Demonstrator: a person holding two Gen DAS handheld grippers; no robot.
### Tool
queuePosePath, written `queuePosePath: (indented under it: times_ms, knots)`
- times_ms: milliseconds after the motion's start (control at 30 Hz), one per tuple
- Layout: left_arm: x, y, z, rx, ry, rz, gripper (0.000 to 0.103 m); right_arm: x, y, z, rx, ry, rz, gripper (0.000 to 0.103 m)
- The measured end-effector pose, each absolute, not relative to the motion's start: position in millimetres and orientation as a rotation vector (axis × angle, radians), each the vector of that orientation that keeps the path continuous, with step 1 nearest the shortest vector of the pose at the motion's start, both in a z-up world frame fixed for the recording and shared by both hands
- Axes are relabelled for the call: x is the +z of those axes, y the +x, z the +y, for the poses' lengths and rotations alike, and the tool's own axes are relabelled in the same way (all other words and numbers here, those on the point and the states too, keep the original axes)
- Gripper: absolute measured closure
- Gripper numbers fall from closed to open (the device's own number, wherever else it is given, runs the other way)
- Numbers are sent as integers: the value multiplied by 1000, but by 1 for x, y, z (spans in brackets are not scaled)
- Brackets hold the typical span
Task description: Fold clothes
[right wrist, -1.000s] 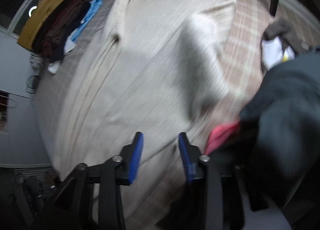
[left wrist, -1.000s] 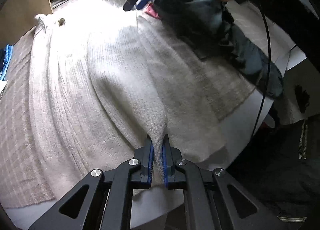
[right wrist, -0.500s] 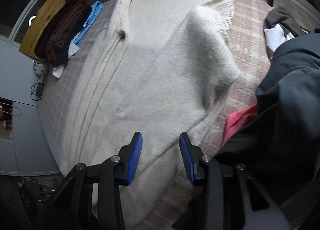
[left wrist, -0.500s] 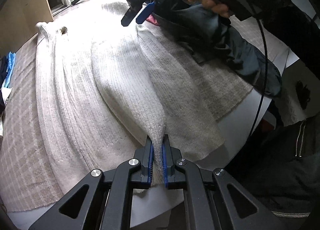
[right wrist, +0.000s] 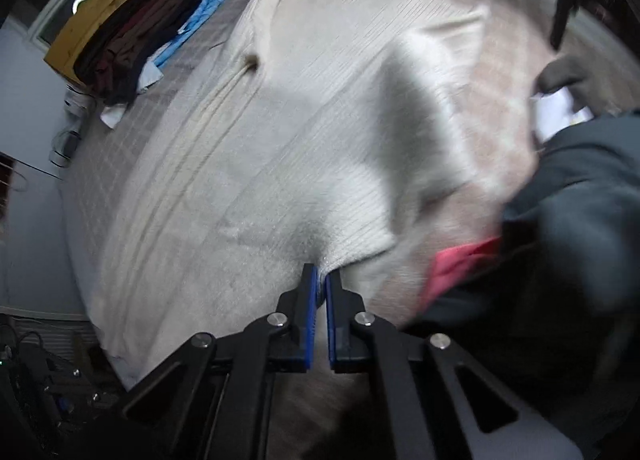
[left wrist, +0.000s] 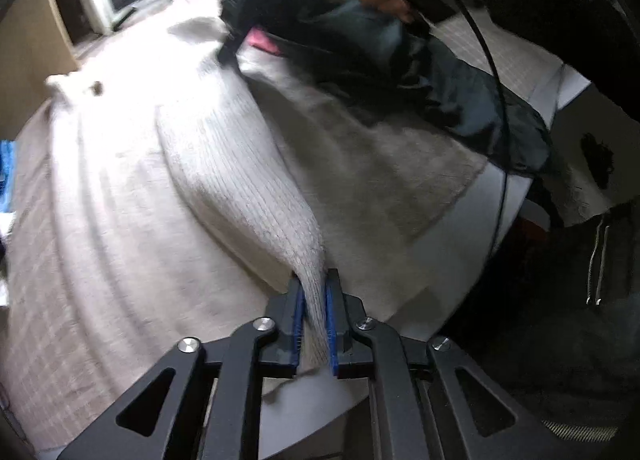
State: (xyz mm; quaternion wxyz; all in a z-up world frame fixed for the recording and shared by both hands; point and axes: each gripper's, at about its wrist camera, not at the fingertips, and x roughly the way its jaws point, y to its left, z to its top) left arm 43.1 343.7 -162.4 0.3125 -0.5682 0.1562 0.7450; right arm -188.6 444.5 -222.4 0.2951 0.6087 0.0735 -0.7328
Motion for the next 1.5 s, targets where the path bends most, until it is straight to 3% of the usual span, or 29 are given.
queuePosePath:
  times_ms: [33,167,233,300,333,433,567,700,933,1100,1167,1233,1267,1300,1400,1500]
  knots:
    - [-164,45,346,1951,-1504,403,74,-223,-190,445,-1962,1627,220,98]
    - [-169,45,331,1962,-1558,313,72,-228,-187,445,-1967,1649,325,96]
    - [-170,40,311,2004,-1603,234,71,-230,-185,445,-1963,1666,341,91]
    - [-172,34,292,2044,-1647,152,74,-226,-187,450,-1966,1684,329,76]
    - [-173,32,282,2064,-1668,111,74,-223,-188,452,-1980,1679,326,74]
    - [-171,34,298,2057,-1626,130,74,-212,-195,457,-1999,1658,273,72]
    - [-166,41,335,2027,-1536,178,71,-198,-231,471,-2079,1621,131,57]
    - [-176,45,370,2003,-1515,271,62,-197,-272,481,-2119,1631,25,55]
    - [-192,48,394,2028,-1517,367,49,-222,-310,474,-2124,1706,0,51]
    - [-195,54,400,2055,-1477,440,49,-237,-309,462,-2072,1702,93,50]
    - [-196,55,400,2062,-1464,448,51,-237,-304,455,-2061,1679,142,50]
    - [-194,50,391,2082,-1470,413,72,-235,-302,454,-2055,1666,180,57]
    - [-193,48,386,2093,-1473,395,78,-234,-301,454,-2038,1661,176,80]
    - [-193,44,380,2093,-1483,360,88,-233,-301,455,-2006,1663,144,91]
    - [-194,35,364,2068,-1508,240,92,-215,-300,461,-2011,1620,114,91]
    - [-195,36,365,2067,-1497,252,93,-200,-299,473,-2033,1553,36,91]
